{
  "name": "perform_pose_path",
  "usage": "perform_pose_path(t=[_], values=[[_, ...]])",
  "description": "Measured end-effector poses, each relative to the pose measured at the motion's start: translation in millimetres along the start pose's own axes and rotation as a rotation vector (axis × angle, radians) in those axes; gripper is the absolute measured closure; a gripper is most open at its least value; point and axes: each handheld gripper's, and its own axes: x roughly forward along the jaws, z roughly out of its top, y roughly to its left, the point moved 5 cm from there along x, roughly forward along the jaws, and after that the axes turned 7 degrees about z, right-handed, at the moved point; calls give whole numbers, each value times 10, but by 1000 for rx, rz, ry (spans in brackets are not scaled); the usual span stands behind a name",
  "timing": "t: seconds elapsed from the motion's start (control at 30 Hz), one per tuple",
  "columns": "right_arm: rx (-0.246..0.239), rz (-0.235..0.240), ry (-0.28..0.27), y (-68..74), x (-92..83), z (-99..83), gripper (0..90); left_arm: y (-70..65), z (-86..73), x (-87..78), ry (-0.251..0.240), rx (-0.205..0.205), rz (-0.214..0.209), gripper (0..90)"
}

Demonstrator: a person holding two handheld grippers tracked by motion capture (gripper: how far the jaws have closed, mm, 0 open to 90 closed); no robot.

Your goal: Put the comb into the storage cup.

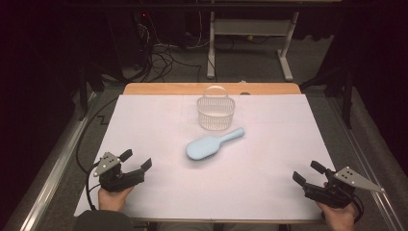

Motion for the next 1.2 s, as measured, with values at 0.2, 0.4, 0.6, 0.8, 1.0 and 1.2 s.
perform_pose_path(t=[0.2, 0.4, 0.6, 0.8, 1.0, 1.2], values=[[-9, 9, 1, 11, 29, 11, 156, -7, -10, -40, -8, 2, -7, 148], [-13, 6, -6, 29, 14, 17, 157, -2, -10, -42, -10, 2, -9, 148], [-7, 12, -5, 27, 17, 15, 161, -13, -11, -23, -2, 5, -10, 148], [-9, 15, -20, 35, 11, 24, 162, -7, -13, -22, -1, 0, -9, 148], [-10, 12, -32, 41, -2, 33, 162, -6, -11, -27, -4, -3, -10, 149], [-10, 14, -44, 50, -11, 47, 162, -5, -14, -31, -4, -3, -9, 148]])
